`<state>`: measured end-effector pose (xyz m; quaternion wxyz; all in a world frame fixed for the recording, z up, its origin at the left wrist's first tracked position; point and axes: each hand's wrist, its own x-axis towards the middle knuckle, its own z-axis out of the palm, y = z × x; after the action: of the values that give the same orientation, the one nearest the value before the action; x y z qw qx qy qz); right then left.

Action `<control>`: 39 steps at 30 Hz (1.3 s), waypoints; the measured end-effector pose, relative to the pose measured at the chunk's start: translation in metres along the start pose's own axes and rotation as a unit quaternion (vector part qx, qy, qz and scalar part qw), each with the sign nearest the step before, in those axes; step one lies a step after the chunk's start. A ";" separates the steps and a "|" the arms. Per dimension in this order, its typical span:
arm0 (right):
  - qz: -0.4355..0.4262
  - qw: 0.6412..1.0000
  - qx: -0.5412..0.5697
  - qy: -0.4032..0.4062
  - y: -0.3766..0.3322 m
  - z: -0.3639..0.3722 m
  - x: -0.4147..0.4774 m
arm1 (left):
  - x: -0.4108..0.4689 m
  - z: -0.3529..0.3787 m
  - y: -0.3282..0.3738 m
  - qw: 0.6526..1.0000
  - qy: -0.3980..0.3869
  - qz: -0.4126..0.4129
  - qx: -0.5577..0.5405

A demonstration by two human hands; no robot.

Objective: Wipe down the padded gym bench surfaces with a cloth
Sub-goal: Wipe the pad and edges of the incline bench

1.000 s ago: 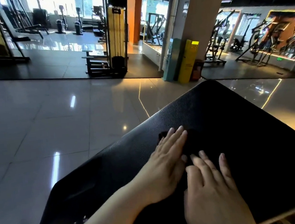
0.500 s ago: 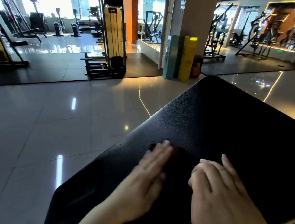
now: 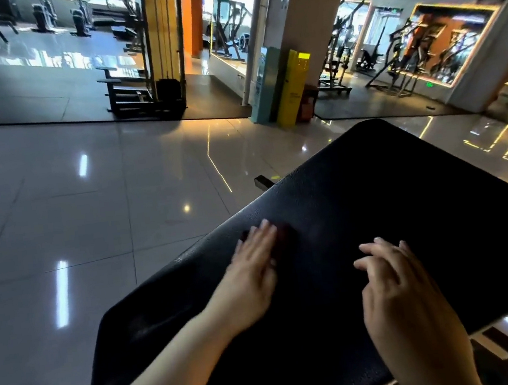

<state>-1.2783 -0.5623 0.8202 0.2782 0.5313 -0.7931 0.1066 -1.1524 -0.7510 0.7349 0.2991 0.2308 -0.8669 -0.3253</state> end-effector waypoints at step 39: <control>0.022 0.999 -0.023 -0.030 -0.008 0.004 0.009 | 0.063 0.002 0.010 0.999 0.009 -0.041 0.031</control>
<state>-1.2747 -0.5745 0.8208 0.2645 0.5102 -0.8146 0.0784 -1.2012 -0.7806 0.7640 0.2860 0.2782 -0.8636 -0.3082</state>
